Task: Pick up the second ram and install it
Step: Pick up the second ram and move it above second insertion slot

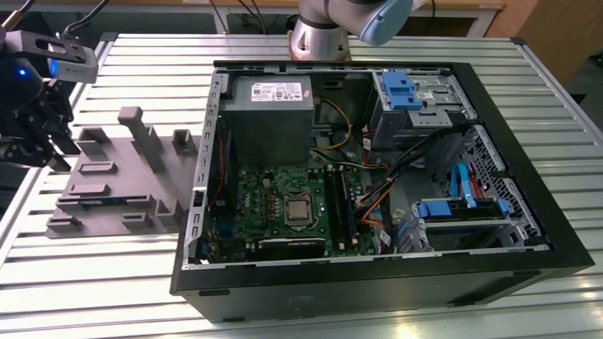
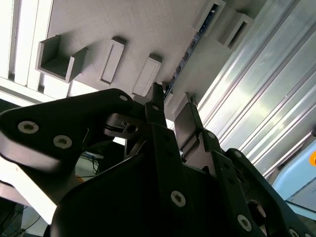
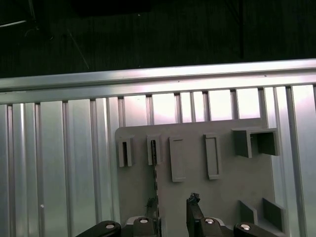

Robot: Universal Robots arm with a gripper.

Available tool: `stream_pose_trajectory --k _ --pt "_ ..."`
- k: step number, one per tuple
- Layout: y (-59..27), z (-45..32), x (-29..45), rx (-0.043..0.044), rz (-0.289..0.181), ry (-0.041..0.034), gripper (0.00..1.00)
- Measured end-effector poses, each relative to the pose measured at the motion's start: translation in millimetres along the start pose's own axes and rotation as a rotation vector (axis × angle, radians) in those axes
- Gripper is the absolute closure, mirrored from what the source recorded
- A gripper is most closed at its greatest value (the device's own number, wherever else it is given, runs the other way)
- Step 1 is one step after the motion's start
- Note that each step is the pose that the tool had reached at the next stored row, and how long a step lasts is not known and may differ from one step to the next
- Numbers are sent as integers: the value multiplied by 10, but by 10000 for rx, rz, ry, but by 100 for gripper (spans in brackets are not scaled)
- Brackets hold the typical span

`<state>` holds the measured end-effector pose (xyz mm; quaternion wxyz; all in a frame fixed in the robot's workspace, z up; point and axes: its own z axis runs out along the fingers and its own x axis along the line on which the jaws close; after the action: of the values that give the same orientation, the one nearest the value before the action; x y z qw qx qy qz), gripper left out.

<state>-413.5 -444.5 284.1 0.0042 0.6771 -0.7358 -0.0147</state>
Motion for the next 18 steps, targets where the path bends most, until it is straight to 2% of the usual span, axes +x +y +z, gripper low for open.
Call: stream_pose_trajectory --k 18 --pt "-1 54 2 0 0 0 63"
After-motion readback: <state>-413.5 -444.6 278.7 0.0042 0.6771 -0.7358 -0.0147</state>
